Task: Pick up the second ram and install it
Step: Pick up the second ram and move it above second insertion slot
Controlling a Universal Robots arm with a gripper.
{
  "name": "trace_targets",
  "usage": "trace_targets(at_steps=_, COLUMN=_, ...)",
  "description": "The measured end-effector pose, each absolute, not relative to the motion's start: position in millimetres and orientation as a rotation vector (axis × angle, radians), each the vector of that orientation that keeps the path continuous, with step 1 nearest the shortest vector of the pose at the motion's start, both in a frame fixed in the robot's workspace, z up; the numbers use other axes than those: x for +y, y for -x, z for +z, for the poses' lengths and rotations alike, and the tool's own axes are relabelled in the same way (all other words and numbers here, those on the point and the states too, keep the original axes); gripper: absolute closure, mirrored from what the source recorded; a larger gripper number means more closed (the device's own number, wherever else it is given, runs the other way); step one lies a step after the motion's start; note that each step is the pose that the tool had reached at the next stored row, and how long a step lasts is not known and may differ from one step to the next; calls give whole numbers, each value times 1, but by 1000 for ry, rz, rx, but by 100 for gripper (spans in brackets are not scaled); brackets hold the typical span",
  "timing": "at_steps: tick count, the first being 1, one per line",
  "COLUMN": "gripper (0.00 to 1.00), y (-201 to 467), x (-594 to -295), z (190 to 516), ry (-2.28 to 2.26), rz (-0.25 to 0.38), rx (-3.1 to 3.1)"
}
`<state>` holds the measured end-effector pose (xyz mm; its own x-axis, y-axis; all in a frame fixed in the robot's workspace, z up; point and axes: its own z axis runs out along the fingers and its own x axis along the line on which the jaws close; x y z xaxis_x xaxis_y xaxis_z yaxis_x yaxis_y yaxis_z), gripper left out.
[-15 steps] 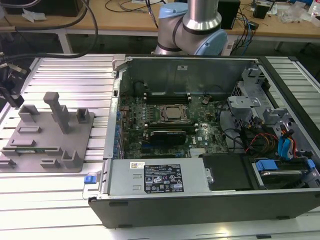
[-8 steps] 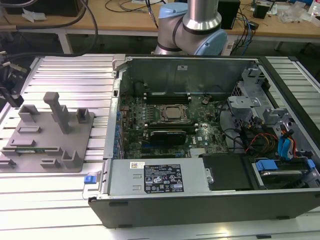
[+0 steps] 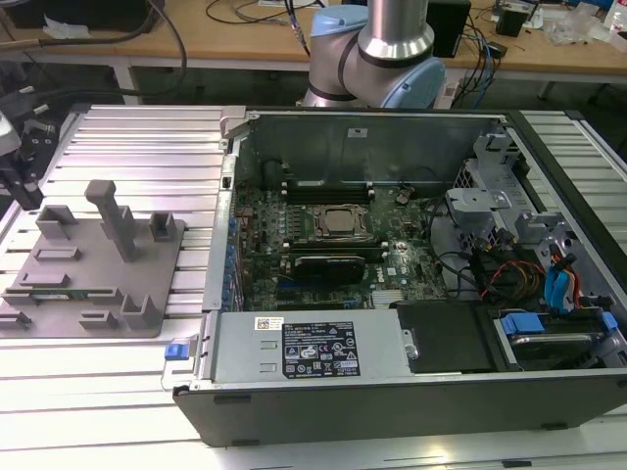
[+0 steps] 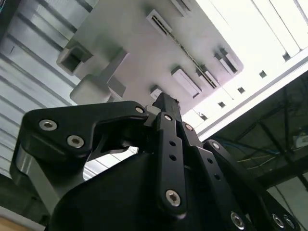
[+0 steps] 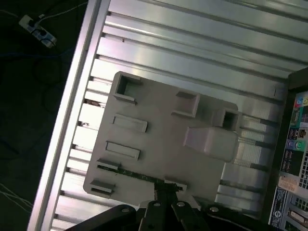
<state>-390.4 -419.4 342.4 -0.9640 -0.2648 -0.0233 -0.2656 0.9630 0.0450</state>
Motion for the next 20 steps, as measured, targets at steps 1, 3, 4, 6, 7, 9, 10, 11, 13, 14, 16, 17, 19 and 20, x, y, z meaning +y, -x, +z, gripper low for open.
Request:
trace_targets(at_steps=1, gripper=92, y=390, x=-419, z=342, ry=472, rz=75, rx=3089)
trace_targets(at_steps=3, gripper=92, y=390, x=-419, z=342, ry=577, rz=76, rx=3072)
trace_targets(at_steps=4, gripper=92, y=390, x=-419, z=342, ry=631, rz=76, rx=3063)
trace_targets(at_steps=6, gripper=92, y=390, x=-419, z=342, ry=717, rz=77, rx=3045)
trace_targets(at_steps=7, gripper=92, y=390, x=-419, z=342, ry=767, rz=77, rx=3034)
trace_targets(at_steps=9, gripper=92, y=390, x=-419, z=341, ry=904, rz=78, rx=2998)
trace_targets(at_steps=10, gripper=92, y=390, x=-419, z=341, ry=933, rz=78, rx=2990)
trace_targets(at_steps=11, gripper=92, y=390, x=-419, z=341, ry=959, rz=78, rx=2982)
trace_targets(at_steps=13, gripper=92, y=390, x=-419, z=340, ry=1047, rz=79, rx=2954)
trace_targets(at_steps=14, gripper=92, y=390, x=-419, z=340, ry=1102, rz=79, rx=2935)
trace_targets(at_steps=16, gripper=92, y=390, x=-419, z=340, ry=1176, rz=79, rx=2907)
trace_targets(at_steps=17, gripper=92, y=390, x=-419, z=339, ry=1221, rz=79, rx=2889)
trace_targets(at_steps=19, gripper=92, y=390, x=-419, z=339, ry=1315, rz=80, rx=2850)
trace_targets(at_steps=20, gripper=92, y=390, x=-419, z=339, ry=1339, rz=80, rx=2838)
